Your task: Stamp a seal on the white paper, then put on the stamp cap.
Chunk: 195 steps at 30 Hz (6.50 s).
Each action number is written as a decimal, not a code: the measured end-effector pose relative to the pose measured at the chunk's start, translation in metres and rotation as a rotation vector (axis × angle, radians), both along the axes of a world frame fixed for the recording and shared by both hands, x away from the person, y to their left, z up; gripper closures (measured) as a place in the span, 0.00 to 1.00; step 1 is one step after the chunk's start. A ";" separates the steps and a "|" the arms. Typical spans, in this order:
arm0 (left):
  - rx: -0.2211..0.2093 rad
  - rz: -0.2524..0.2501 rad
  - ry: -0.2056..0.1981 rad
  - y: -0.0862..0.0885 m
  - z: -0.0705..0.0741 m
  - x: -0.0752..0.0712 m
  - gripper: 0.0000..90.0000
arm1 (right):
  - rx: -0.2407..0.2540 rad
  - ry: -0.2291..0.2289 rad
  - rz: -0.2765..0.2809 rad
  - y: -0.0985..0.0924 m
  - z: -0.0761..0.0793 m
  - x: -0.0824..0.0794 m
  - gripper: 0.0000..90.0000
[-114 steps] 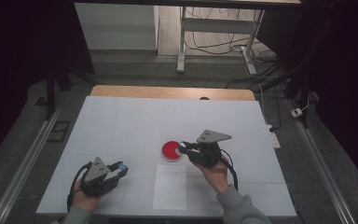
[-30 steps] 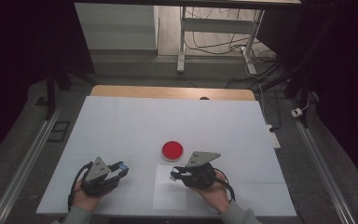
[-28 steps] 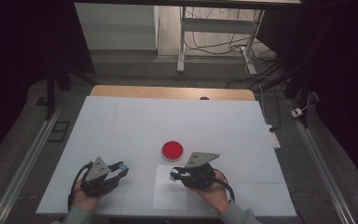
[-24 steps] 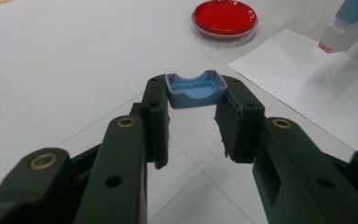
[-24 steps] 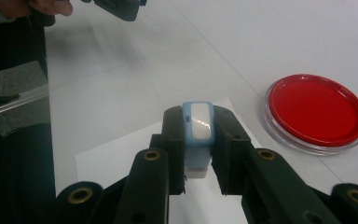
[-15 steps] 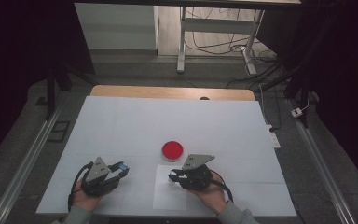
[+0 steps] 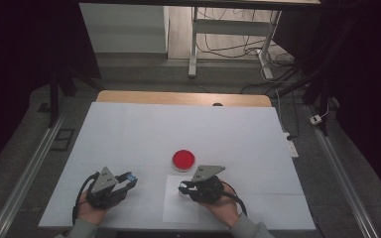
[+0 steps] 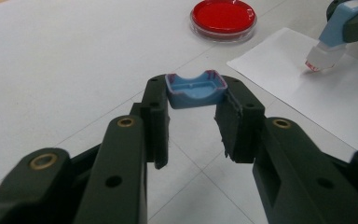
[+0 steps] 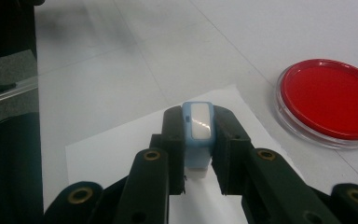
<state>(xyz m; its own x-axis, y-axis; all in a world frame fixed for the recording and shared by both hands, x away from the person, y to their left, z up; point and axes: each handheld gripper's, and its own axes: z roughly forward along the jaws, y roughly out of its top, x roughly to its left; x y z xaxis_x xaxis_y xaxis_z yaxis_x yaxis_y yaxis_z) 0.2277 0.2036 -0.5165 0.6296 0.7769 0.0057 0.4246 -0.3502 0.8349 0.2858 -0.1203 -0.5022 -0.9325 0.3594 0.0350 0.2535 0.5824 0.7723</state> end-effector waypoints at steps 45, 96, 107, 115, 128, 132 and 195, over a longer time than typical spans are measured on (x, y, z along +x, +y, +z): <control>0.001 -0.001 0.001 0.000 0.000 0.000 0.72 | -0.053 -0.019 0.005 0.006 -0.009 -0.002 0.84; 0.003 0.007 0.000 0.002 0.000 0.000 0.72 | -0.047 -0.040 -0.007 0.005 -0.013 -0.006 0.84; -0.003 0.015 -0.002 0.004 0.000 0.000 0.72 | -0.042 -0.037 -0.012 0.006 -0.011 -0.006 0.84; -0.002 0.015 -0.002 0.004 0.001 0.000 0.72 | 0.063 -0.003 -0.035 -0.003 -0.004 0.000 0.84; 0.000 0.010 0.000 0.003 0.000 0.001 0.72 | 0.159 -0.005 -0.078 -0.019 0.012 0.005 0.84; -0.001 0.009 0.002 0.002 0.000 0.001 0.72 | 0.175 -0.004 -0.087 -0.022 0.014 0.007 0.84; 0.014 -0.055 0.004 -0.030 0.001 0.013 0.72 | 0.336 -0.036 -0.156 -0.037 0.035 0.007 0.84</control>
